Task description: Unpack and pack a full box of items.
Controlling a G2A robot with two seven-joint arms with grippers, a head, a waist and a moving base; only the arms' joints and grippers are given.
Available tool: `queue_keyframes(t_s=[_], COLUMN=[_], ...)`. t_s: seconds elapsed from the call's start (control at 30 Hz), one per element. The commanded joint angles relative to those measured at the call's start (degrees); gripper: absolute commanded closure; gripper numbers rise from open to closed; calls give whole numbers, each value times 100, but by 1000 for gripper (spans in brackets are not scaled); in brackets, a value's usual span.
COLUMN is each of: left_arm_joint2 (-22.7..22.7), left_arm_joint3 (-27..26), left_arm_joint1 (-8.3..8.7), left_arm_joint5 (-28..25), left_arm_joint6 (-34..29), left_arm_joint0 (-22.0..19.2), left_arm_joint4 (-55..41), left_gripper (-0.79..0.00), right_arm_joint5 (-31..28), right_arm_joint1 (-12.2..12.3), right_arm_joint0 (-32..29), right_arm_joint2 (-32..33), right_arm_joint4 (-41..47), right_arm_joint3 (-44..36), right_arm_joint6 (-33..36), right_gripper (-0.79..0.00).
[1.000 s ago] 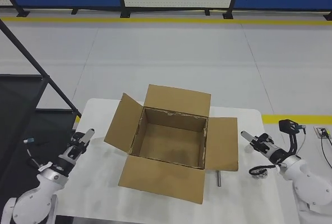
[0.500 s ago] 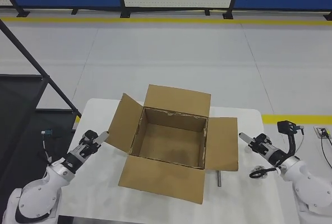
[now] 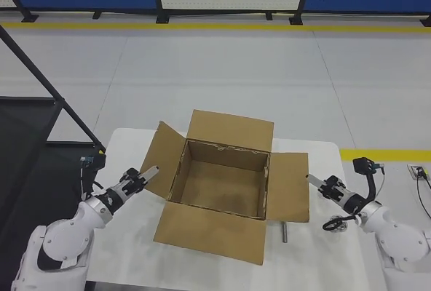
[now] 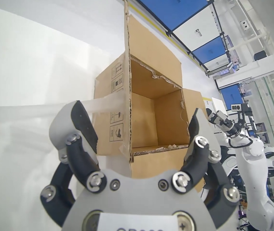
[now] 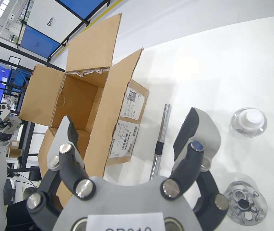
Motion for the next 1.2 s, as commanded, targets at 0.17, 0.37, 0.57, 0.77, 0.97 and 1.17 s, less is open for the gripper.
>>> queue_keyframes(t_s=[0.17,0.37,0.57,0.77,0.97,1.17], left_arm_joint2=[83,95,81,22,-91,-294], left_arm_joint3=[45,25,2,-72,-137,-262], left_arm_joint1=[31,59,78,106,141,184], left_arm_joint5=[199,302,369,360,322,269], left_arm_joint6=[-44,0,133,198,268,283], left_arm_joint0=[-77,-49,35,172,333,563], left_arm_joint4=[-26,-20,-123,-189,-196,-231], left_gripper=[0,0,0,0,0,0], right_arm_joint5=[-45,-105,-146,-172,-174,-148], right_arm_joint1=[37,67,92,118,144,169], right_arm_joint0=[-7,-35,-52,-70,-68,-52], right_arm_joint2=[1,25,27,23,1,-36], right_arm_joint4=[69,147,205,253,287,287], right_arm_joint3=[50,79,103,116,121,83], right_arm_joint6=[-46,-128,-237,-294,-309,-305], right_gripper=[-785,-785,-785,-785,-785,-785])
